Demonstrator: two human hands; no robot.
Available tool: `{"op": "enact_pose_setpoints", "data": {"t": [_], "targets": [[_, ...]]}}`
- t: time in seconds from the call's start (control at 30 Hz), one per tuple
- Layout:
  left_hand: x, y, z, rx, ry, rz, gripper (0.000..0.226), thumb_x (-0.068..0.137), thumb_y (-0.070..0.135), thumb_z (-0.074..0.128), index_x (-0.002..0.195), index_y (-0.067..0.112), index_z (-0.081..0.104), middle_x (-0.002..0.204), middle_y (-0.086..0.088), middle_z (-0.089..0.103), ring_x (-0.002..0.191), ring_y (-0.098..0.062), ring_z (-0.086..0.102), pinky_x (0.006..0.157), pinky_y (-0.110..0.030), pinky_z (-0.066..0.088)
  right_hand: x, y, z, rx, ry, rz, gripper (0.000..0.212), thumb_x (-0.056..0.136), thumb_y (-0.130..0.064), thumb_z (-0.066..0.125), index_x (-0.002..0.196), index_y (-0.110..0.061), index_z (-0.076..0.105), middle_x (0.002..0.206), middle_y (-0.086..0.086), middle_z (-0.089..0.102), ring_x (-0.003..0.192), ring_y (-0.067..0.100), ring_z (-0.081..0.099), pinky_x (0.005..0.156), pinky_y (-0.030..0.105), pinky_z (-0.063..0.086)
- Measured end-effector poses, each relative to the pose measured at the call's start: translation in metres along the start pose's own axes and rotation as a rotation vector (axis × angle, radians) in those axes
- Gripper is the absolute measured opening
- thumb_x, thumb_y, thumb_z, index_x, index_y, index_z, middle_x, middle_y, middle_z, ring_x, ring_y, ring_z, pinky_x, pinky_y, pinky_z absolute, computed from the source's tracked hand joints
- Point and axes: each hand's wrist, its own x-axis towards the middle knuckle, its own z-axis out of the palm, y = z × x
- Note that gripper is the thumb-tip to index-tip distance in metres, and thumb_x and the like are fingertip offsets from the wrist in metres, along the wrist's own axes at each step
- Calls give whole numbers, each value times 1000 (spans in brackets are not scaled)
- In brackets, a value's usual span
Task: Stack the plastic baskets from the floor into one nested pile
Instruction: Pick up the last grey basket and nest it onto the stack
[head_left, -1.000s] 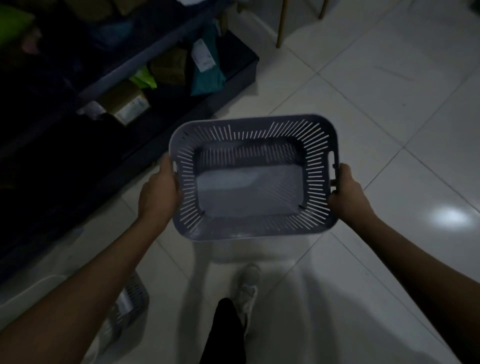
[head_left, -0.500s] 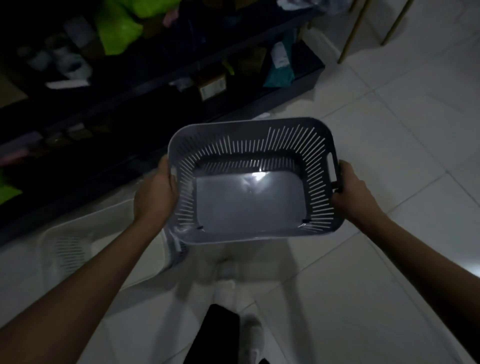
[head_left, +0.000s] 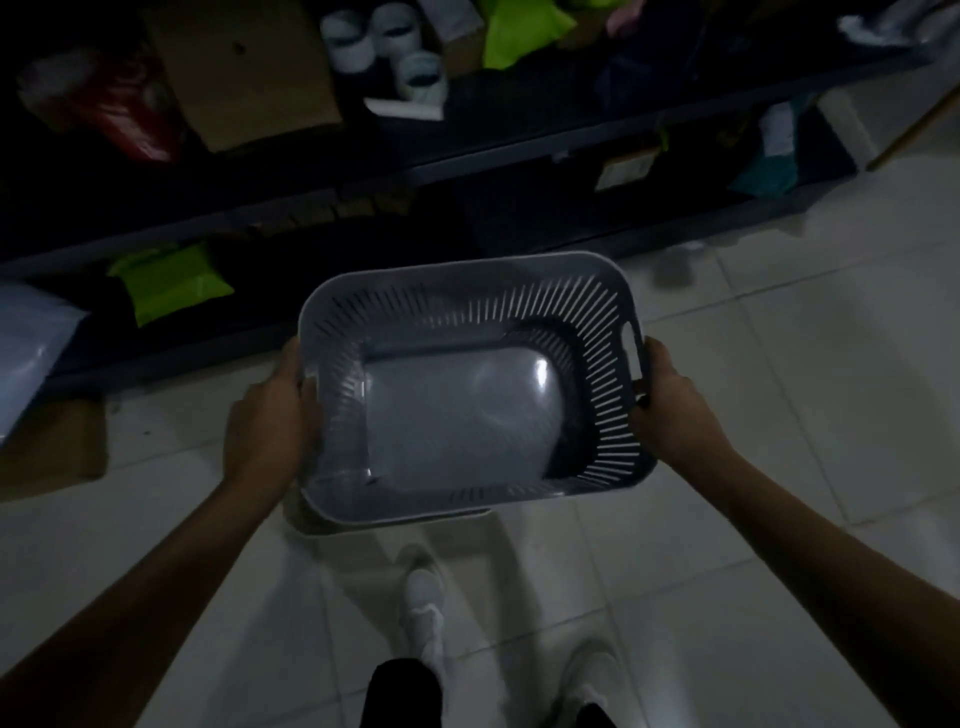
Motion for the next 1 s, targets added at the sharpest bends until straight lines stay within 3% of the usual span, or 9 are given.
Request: {"op": "enact_pose_setpoints", "data": {"t": [0.13, 0.27, 0.37, 0.47, 0.57, 0.7, 0.87, 1.0], "targets": [[-1, -62, -18, -13, -14, -18, 55, 97, 20, 43, 148, 33, 28, 80, -16, 69, 65, -34, 62, 59, -36, 44, -4, -44, 49, -23, -36, -1, 63, 87, -19, 58, 141, -18, 27, 106, 17, 68, 89, 35, 67, 78, 47, 56], [-3, -99, -21, -81, -65, -84, 55, 97, 18, 41, 146, 38, 28, 78, -9, 69, 62, -31, 63, 61, -38, 50, -5, -64, 79, -30, -91, 3, 62, 87, -14, 59, 141, -15, 27, 104, 17, 68, 87, 35, 67, 71, 36, 50], [-6, -105, -15, -131, -86, -93, 51, 99, 22, 36, 145, 40, 26, 81, -4, 69, 64, -28, 63, 63, -39, 52, -5, -67, 87, -34, -72, 26, 59, 86, -17, 59, 136, -14, 28, 103, 16, 67, 81, 34, 66, 67, 35, 47], [-7, -106, -12, -103, -81, -116, 51, 99, 22, 35, 147, 35, 25, 86, -9, 70, 69, -33, 63, 62, -36, 44, -4, -69, 86, -33, -73, 0, 53, 87, -18, 61, 131, -11, 31, 96, 12, 65, 71, 27, 58, 65, 33, 44], [-11, -107, -14, -93, -96, -135, 51, 100, 25, 34, 148, 36, 24, 93, -12, 71, 70, -33, 62, 64, -36, 44, -14, -69, 85, 33, -88, 22, 54, 87, -18, 61, 130, -14, 30, 90, 5, 60, 75, 30, 63, 66, 37, 49], [-21, -107, -15, -71, -91, -152, 49, 101, 29, 34, 148, 35, 26, 86, -11, 67, 63, -25, 49, 64, -34, 39, -23, -67, 89, 46, -88, 15, 51, 88, -20, 59, 129, -20, 30, 90, 6, 64, 83, 34, 68, 70, 44, 55], [-30, -113, -9, -13, -28, -112, 41, 101, 32, 30, 141, 28, 37, 80, -11, 70, 55, -26, 53, 56, -32, 41, -25, -64, 94, 37, -126, 21, 54, 87, -16, 60, 131, -18, 28, 95, 10, 69, 72, 27, 66, 61, 36, 52], [-26, -122, 0, -9, -26, -137, 41, 101, 34, 29, 142, 35, 31, 84, -9, 72, 59, -31, 62, 58, -40, 51, -24, -61, 101, 16, -127, 1, 58, 86, -13, 60, 133, -17, 26, 93, 9, 69, 71, 25, 67, 58, 32, 50]]}}
